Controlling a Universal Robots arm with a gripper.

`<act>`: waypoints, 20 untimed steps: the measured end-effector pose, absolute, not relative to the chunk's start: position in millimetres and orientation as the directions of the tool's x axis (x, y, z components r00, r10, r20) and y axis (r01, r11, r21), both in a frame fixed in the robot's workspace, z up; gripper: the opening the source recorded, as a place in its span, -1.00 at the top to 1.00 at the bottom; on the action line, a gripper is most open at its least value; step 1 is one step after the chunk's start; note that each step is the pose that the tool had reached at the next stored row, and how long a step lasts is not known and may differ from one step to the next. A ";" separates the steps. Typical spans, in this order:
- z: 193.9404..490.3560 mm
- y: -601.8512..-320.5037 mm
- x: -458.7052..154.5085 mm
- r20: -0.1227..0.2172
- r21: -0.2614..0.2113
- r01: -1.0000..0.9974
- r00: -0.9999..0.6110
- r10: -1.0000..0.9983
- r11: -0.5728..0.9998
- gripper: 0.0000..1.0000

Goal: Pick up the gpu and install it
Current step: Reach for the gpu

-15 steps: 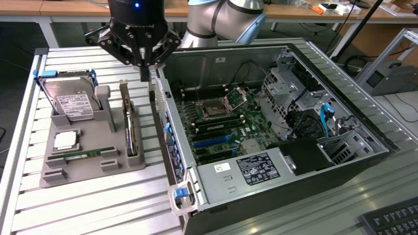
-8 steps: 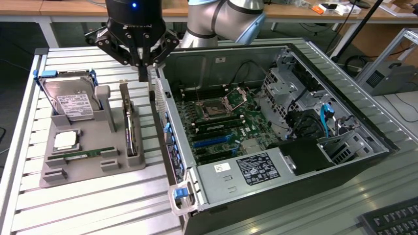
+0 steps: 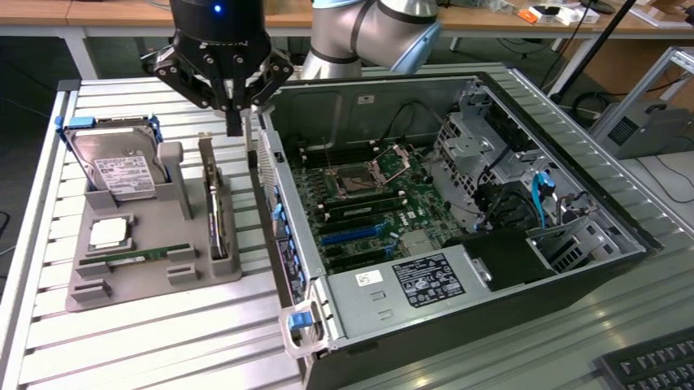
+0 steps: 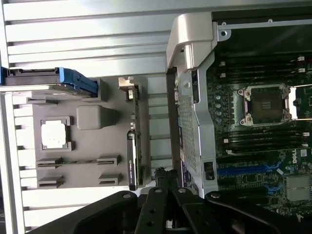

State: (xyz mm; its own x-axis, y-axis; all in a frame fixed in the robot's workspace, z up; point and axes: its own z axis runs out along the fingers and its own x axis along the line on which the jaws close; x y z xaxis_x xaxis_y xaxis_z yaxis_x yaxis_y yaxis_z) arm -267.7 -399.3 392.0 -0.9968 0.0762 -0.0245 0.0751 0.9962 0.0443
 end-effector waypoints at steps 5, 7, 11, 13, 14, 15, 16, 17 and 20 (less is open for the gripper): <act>391.9 -399.3 -269.7 -0.024 0.044 0.075 -0.997 0.076 0.996 0.80; 391.9 -399.3 -270.5 -0.024 0.044 0.075 -0.997 0.076 0.996 0.80; 391.9 -399.3 -272.1 -0.024 0.044 0.075 -0.997 0.076 0.996 0.80; 391.9 -399.3 -272.9 -0.025 0.044 0.075 -0.997 0.076 0.996 0.80; 391.9 -399.3 -273.3 -0.024 0.044 0.075 -0.997 0.076 0.996 0.80; 391.9 -399.3 -273.6 -0.024 0.044 0.075 -0.997 0.076 0.996 0.80; 391.9 -399.3 -274.2 -0.025 0.044 0.075 -0.997 0.076 0.996 0.80; 391.9 -399.3 -274.5 -0.024 0.044 0.075 -0.997 0.076 0.996 0.80; 391.9 -399.3 -275.5 -0.024 0.044 0.075 -0.997 0.076 0.996 0.80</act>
